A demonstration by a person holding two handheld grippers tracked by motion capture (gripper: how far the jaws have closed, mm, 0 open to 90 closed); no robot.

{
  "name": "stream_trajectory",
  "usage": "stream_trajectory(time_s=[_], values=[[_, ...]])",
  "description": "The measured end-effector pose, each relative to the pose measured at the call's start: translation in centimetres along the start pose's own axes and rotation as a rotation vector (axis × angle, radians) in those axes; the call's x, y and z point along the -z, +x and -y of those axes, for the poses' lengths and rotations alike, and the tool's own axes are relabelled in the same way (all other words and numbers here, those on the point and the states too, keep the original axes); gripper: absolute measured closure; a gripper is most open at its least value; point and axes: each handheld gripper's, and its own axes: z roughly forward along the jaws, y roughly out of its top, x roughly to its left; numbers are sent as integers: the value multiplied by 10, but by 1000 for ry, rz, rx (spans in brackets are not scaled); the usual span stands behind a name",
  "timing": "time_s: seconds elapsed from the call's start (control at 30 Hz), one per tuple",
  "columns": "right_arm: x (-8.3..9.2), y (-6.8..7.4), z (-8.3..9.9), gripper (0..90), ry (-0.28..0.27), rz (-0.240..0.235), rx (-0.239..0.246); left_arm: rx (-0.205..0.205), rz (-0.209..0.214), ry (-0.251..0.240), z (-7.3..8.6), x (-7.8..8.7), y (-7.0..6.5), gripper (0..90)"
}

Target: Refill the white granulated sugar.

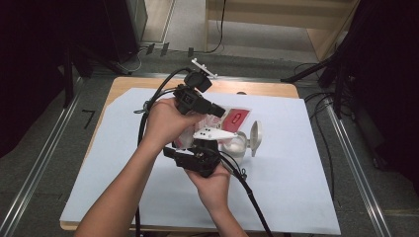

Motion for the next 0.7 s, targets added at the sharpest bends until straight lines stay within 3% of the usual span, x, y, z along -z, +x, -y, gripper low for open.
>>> stream_trajectory(time_s=[0.7], values=[[4,-2,0,624,-18,11,-6,-11,-5,-6,-4,-2,-6,875]])
